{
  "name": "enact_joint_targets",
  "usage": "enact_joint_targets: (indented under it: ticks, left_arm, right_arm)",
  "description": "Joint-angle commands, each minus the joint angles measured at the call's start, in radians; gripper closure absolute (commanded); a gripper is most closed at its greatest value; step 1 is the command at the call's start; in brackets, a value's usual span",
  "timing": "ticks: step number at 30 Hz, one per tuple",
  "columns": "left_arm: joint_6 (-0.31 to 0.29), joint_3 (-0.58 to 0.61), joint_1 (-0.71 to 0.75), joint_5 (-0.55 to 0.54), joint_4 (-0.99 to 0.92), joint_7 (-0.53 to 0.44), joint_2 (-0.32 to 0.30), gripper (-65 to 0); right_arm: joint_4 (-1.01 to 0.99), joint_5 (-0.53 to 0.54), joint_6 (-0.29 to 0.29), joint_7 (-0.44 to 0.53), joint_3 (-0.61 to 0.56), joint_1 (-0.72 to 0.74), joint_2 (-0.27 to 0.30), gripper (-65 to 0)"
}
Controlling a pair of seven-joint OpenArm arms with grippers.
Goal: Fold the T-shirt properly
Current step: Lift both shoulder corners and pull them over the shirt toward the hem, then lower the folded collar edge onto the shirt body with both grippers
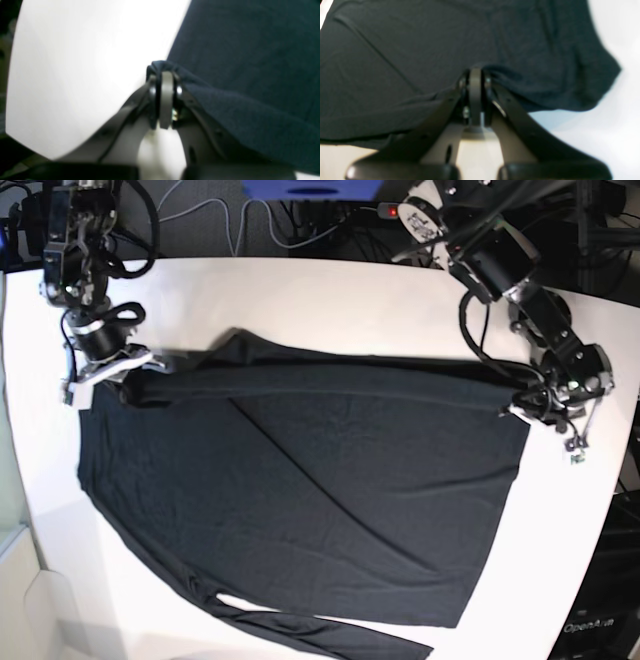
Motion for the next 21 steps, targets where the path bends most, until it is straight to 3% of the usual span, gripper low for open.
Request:
enact_joint_targets:
  ticks: [1,21]
  left_arm:
    - [0.001,0.003,-0.021,-0.008,0.016,-0.016,-0.008,-1.1]
    - [0.010,0.065,-0.049,-0.009,0.016,-0.016,-0.008,-1.1]
  right_arm:
    - [0.019,-0.003,0.001,0.025,0.008,0.010,0.014,-0.3]
    - [0.006,-0.005,0.001,-0.016,0.008,0.081,0.019,-1.2]
